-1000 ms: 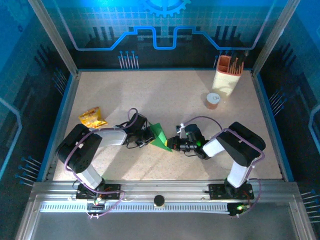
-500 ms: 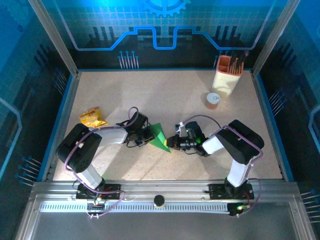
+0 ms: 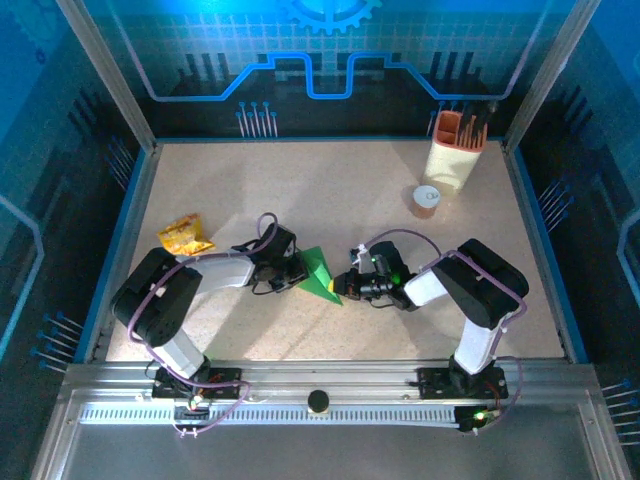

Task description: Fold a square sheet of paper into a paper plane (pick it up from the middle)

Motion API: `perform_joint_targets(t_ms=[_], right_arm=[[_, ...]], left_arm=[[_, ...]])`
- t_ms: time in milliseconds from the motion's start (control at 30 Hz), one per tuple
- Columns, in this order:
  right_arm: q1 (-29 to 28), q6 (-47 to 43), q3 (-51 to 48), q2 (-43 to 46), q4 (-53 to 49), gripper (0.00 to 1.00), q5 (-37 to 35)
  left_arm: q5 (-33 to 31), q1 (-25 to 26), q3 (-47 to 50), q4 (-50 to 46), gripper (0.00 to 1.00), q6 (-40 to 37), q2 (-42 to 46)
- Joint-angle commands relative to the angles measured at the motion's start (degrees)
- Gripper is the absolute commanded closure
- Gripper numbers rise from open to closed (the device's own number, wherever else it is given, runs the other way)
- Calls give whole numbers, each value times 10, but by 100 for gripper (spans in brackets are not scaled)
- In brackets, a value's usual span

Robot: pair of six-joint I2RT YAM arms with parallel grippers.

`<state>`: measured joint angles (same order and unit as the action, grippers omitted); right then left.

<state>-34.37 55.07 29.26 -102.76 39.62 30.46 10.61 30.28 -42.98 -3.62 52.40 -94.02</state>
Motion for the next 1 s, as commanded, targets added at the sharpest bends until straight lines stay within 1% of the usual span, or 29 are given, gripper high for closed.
perform_joint_targets(t_ms=[0,233,500,967], right_arm=[[6,-15,6,15,-38,99,0],[6,-11,4,14,-28,99,5],[6,-18,9,26,-50,99,-3],[6,-8,1,23,-28,99,-2]], left_arm=[[-13,1,-7,-22,88,-16,22],[-4,1,-14,-19,87,-16,20],[-1,1,-17,-20,87,-14,33],[1,1,-17,-25,86,-12,50]])
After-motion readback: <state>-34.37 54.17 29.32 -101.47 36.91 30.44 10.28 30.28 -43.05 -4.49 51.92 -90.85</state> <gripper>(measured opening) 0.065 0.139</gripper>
